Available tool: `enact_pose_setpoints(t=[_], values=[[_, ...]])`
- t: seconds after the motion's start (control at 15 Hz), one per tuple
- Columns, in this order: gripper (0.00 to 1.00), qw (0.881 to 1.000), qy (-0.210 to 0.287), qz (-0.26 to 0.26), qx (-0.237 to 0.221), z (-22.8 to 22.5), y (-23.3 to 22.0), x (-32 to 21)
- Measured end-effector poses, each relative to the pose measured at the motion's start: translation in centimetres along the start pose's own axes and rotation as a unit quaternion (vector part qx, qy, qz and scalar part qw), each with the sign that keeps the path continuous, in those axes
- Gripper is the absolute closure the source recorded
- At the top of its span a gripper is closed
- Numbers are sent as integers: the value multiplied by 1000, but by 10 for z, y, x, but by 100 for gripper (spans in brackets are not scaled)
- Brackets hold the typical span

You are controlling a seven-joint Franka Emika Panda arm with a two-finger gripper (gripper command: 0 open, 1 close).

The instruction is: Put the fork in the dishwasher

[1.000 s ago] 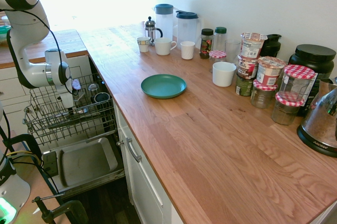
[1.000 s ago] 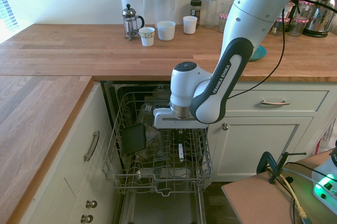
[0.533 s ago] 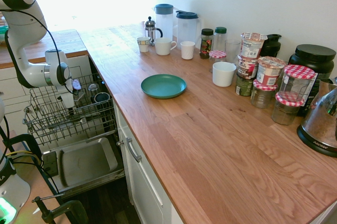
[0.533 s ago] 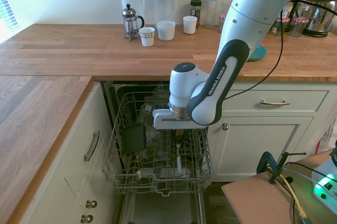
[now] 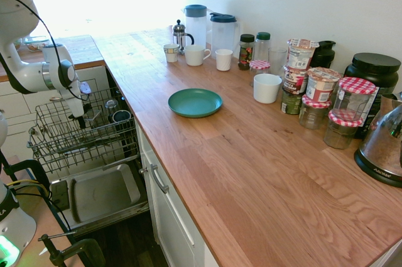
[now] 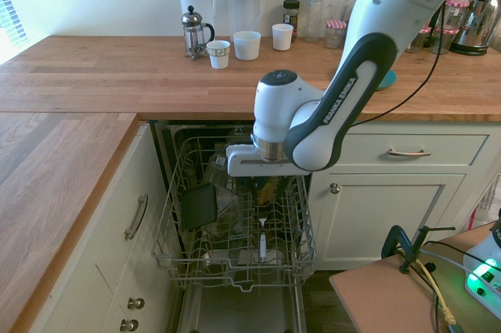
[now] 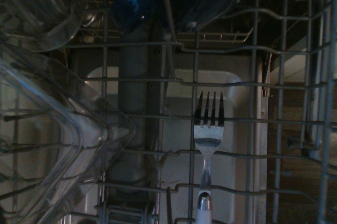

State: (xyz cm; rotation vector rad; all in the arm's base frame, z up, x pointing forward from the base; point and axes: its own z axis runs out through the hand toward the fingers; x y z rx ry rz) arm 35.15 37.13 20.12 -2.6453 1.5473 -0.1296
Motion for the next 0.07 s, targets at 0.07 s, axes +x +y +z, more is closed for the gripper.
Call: enact_pose_setpoints(t=[0.07], values=[[0, 1000, 7, -1, 4, -23, 4, -2]])
